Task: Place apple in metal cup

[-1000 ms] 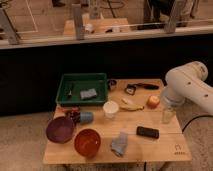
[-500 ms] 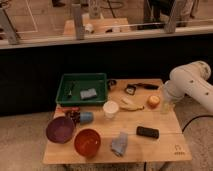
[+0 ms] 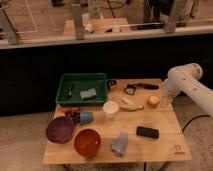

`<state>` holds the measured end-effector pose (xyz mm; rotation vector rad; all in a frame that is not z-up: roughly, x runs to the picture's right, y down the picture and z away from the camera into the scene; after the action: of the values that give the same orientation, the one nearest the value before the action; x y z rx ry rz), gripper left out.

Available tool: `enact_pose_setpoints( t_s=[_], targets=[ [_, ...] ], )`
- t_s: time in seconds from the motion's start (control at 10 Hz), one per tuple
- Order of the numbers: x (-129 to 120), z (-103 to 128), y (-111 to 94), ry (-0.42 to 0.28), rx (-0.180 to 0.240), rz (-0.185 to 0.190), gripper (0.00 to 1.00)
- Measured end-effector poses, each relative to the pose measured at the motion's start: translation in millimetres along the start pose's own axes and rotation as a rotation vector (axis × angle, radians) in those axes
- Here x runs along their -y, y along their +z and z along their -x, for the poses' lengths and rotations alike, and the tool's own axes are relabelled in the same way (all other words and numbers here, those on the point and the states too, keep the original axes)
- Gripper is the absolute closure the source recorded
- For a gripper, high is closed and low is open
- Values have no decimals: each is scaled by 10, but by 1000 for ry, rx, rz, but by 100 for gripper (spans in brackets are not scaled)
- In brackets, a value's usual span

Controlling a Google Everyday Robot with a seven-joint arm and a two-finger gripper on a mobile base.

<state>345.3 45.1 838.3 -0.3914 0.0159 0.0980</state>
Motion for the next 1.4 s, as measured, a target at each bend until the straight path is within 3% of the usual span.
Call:
enact_pose_setpoints(
  t_s=[0.2, 0.5, 0.9, 1.1, 1.3, 1.4],
  targets=[
    [143, -26, 262, 4, -1, 22, 20],
    [195, -75, 570, 29, 17, 84, 20],
    [74, -96, 814, 40, 52, 164, 20],
    [25, -99, 895, 44, 65, 186, 20],
    [-29, -61, 968, 45, 84, 211, 28],
    [-50, -26, 984, 42, 91, 221, 38]
  ],
)
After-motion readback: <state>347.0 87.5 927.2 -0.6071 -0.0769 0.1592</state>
